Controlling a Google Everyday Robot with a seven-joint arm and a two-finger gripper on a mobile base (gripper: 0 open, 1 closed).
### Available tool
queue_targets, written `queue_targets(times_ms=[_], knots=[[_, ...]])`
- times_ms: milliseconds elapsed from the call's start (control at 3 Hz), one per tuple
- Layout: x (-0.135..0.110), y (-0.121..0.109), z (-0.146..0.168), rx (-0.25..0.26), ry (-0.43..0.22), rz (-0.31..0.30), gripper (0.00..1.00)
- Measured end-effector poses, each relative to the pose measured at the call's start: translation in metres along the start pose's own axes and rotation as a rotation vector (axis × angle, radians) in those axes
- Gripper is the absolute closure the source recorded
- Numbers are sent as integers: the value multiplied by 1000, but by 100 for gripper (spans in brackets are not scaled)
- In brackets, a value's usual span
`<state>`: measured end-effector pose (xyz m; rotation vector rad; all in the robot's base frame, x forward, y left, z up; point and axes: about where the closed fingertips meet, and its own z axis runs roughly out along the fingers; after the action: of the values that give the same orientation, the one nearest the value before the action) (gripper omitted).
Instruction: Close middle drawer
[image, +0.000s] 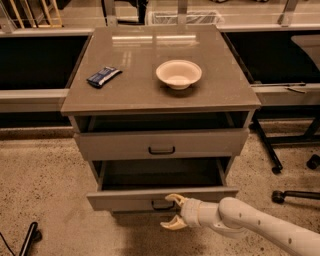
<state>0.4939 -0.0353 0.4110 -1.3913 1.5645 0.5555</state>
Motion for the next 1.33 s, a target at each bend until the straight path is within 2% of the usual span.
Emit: queue_targets(times_ms=[333,667,1000,1333], knots=[[3,-11,14,-2,-6,5,3],[3,-16,21,-6,-11,6,0],[4,-18,27,-17,-15,5,18],[5,-21,29,-18,-16,7,48]])
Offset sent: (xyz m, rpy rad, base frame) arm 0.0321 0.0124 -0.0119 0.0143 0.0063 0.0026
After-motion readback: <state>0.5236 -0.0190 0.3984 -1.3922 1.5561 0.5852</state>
